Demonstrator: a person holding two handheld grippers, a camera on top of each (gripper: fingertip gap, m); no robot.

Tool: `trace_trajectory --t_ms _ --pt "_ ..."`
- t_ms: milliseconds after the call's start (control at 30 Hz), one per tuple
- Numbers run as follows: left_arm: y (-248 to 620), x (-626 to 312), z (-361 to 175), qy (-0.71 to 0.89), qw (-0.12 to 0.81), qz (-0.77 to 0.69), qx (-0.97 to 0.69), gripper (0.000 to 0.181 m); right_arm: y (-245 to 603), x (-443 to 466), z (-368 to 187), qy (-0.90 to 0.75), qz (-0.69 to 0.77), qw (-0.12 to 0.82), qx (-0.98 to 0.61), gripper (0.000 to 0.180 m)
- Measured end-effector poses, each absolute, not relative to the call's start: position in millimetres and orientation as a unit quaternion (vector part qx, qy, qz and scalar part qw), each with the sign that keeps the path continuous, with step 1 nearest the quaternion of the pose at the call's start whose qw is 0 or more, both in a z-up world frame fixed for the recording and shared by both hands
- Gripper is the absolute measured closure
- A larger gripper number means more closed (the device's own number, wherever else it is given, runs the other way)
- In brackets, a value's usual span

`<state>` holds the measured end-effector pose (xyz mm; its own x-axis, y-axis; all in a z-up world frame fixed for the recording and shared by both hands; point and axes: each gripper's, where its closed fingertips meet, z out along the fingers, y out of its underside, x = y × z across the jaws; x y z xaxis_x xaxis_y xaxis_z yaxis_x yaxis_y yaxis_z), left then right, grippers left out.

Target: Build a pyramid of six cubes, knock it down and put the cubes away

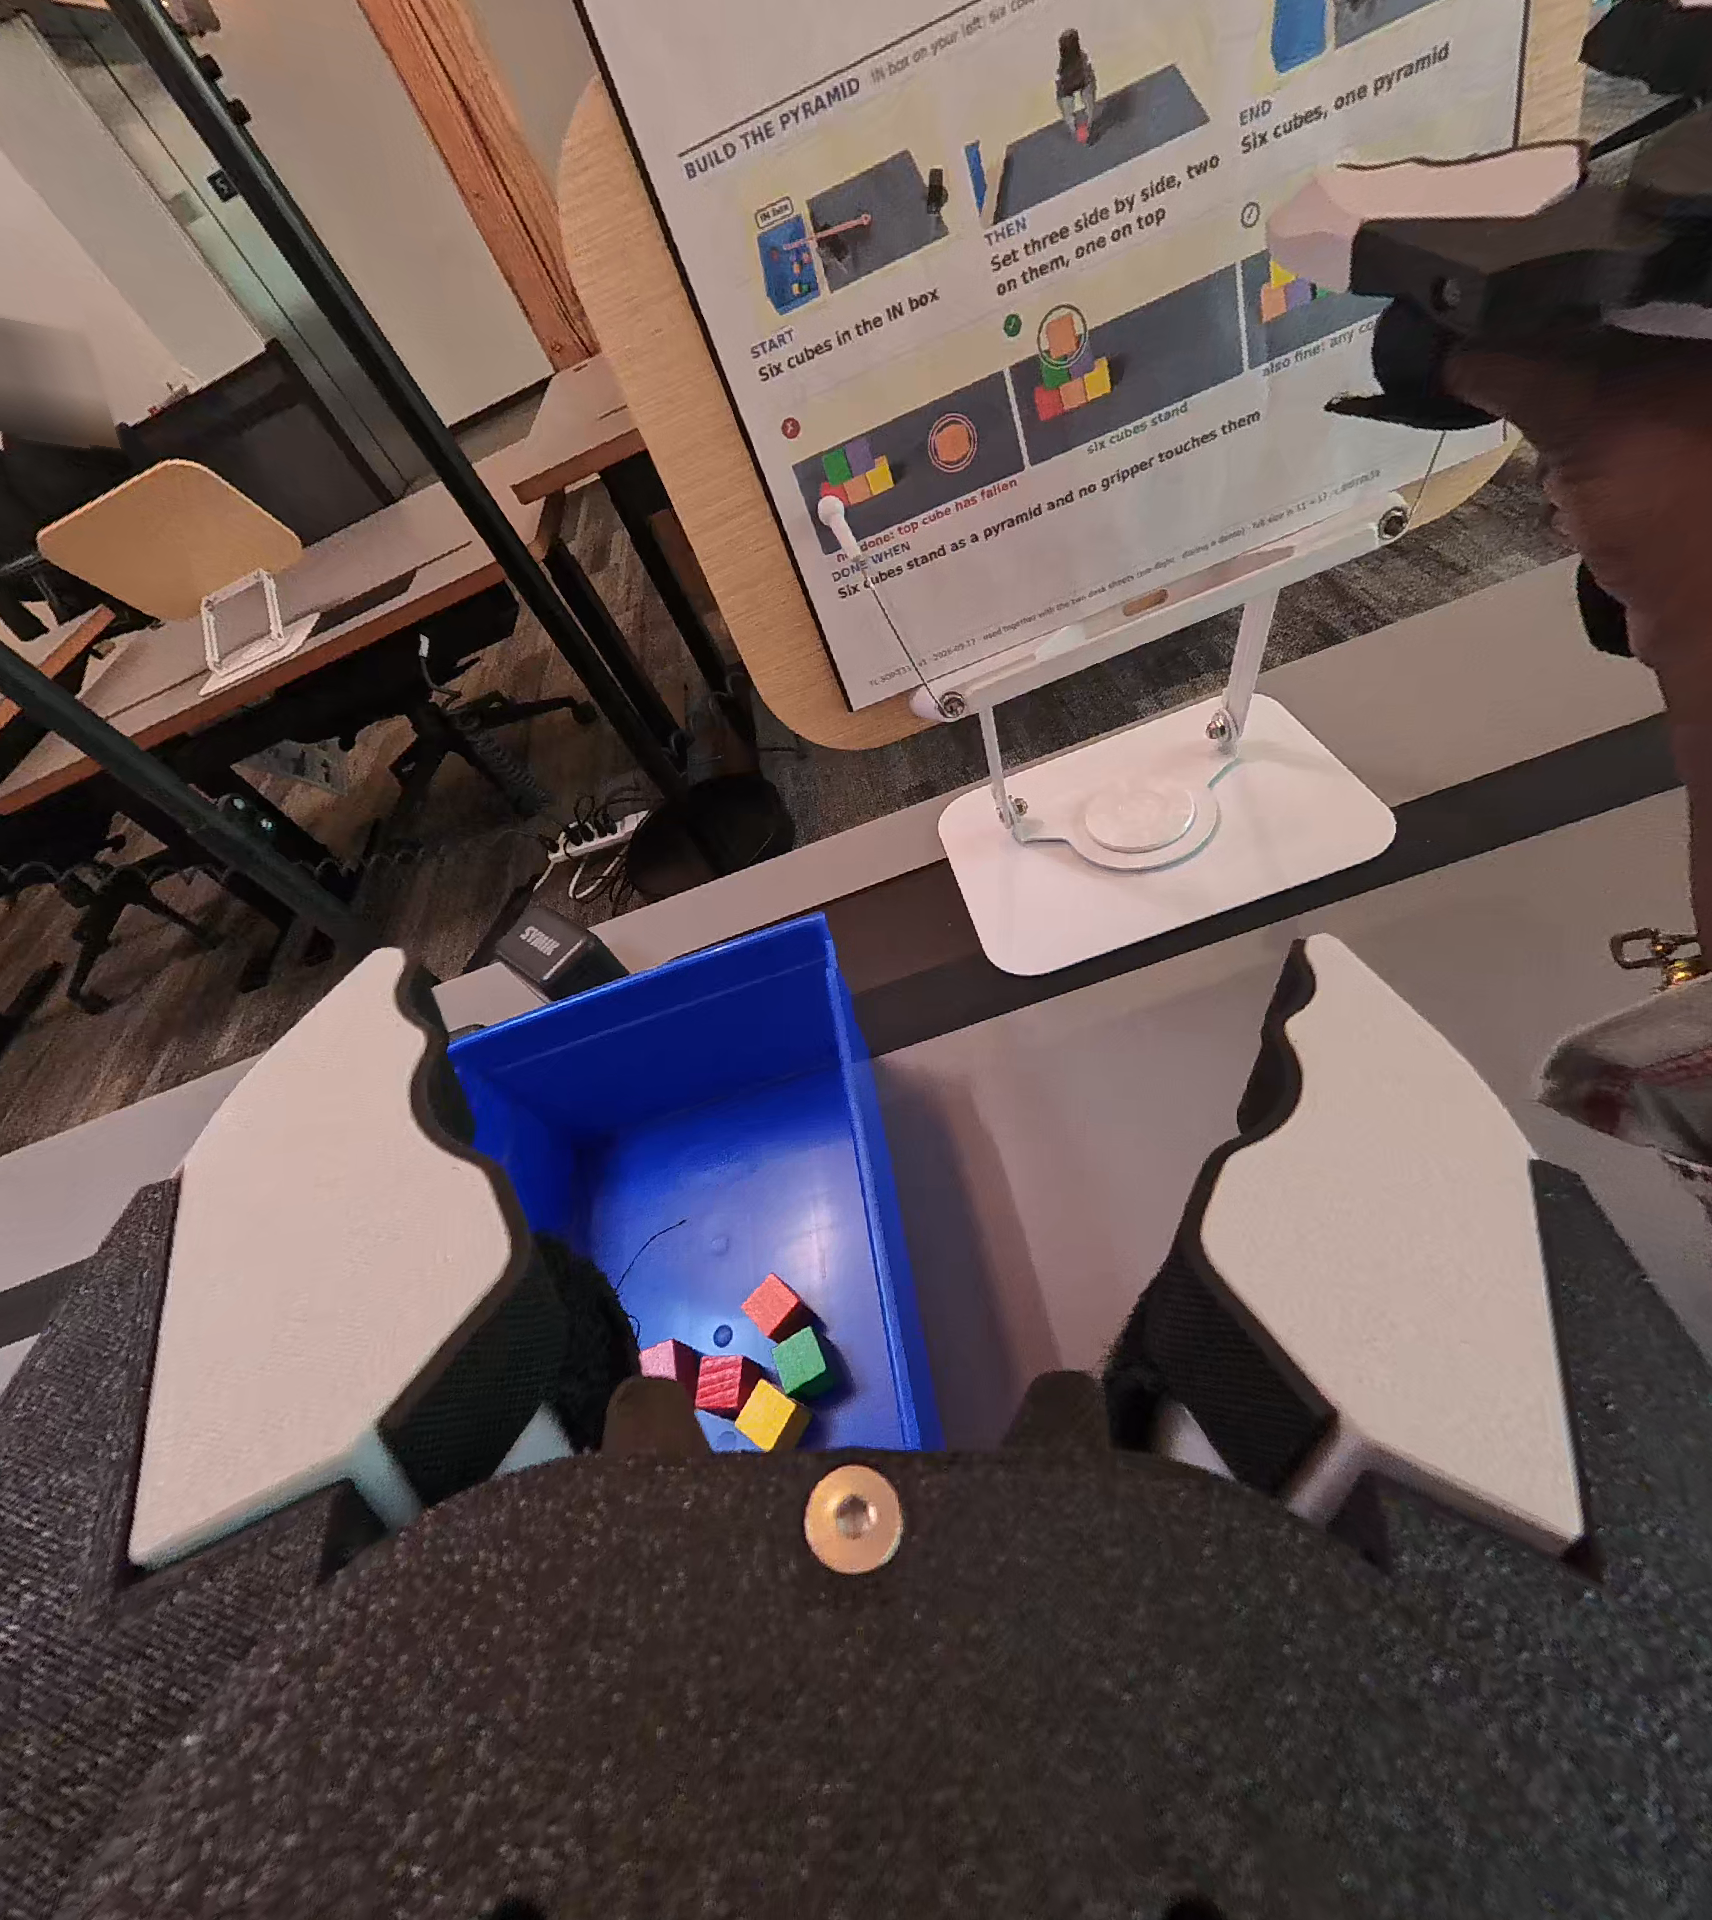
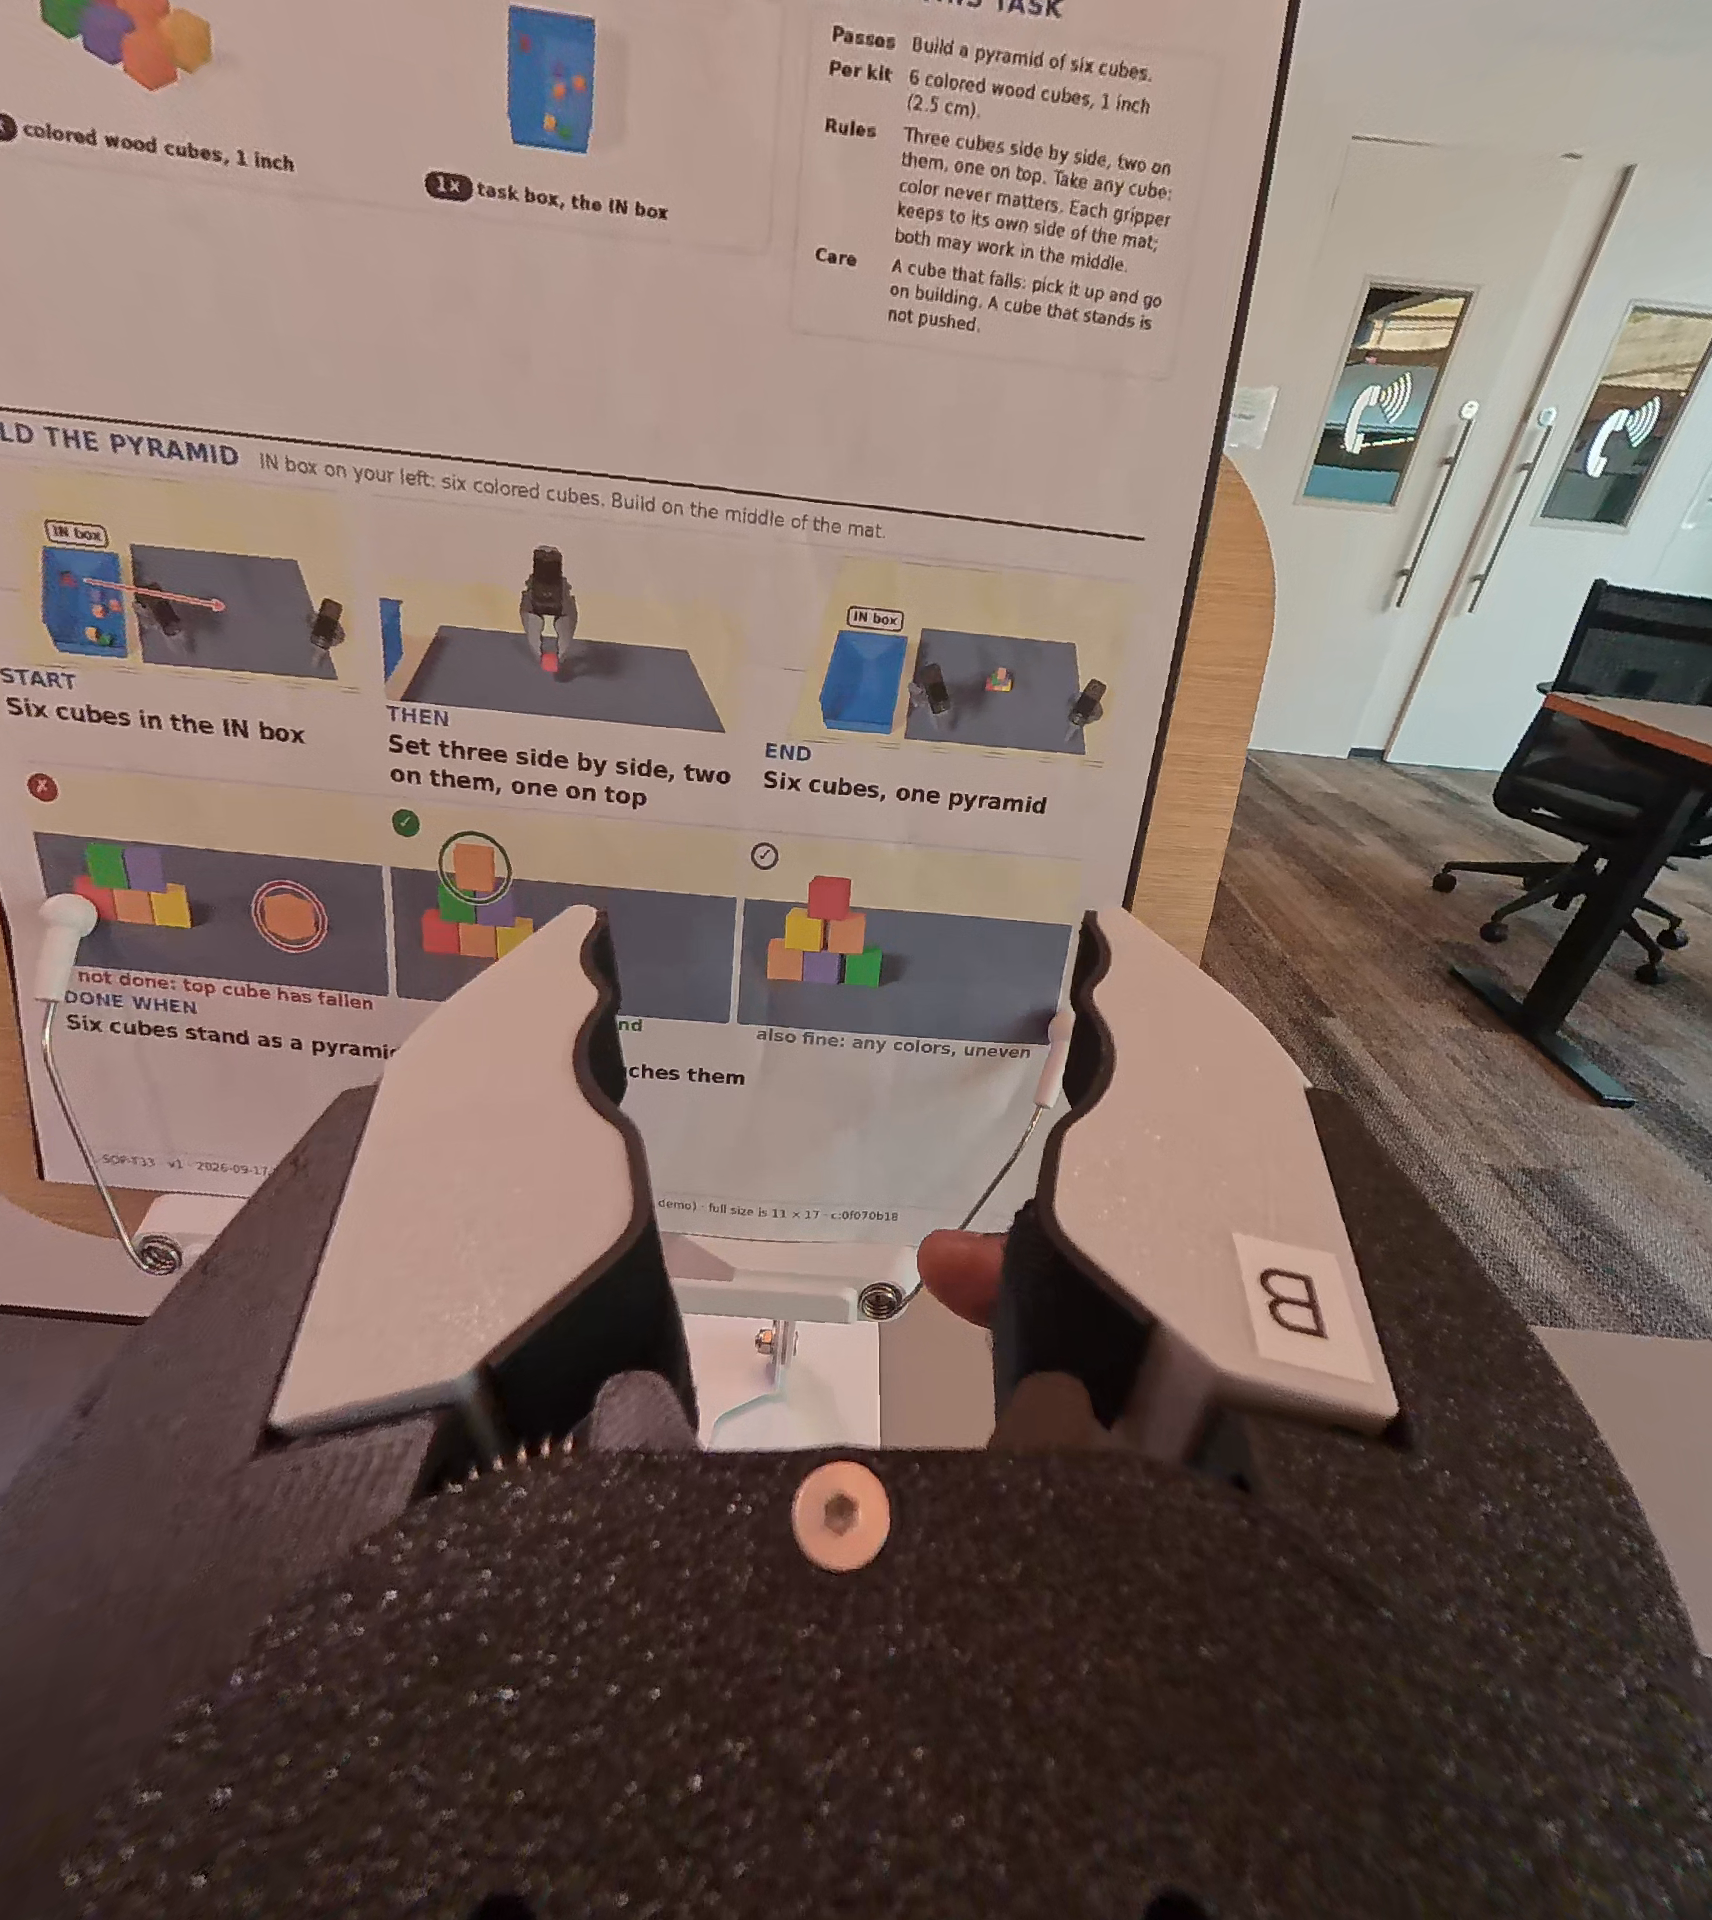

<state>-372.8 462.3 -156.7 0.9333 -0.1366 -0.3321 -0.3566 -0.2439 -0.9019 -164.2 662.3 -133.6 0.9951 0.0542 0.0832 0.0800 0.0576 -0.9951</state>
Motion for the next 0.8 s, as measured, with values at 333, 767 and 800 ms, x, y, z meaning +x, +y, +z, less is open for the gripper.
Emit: trace_trajectory --t_ms 333,767,800 --pt "464 -380 -158 0.152 0.592 0.093 -0.786 0.037 664 -167 -136 -0.057 -0.012 0.720 -0.691 0.097" --pt "459 -448 -149 0.086 0.617 0.094 -0.777 0.088 552 -186 -39 -0.070 -0.014 0.844 -0.531 0.106" --pt "454 -443 -146 0.113 0.625 0.075 -0.769 0.111 546 -190 -41 -0.085 -0.023 0.840 -0.535 0.126"
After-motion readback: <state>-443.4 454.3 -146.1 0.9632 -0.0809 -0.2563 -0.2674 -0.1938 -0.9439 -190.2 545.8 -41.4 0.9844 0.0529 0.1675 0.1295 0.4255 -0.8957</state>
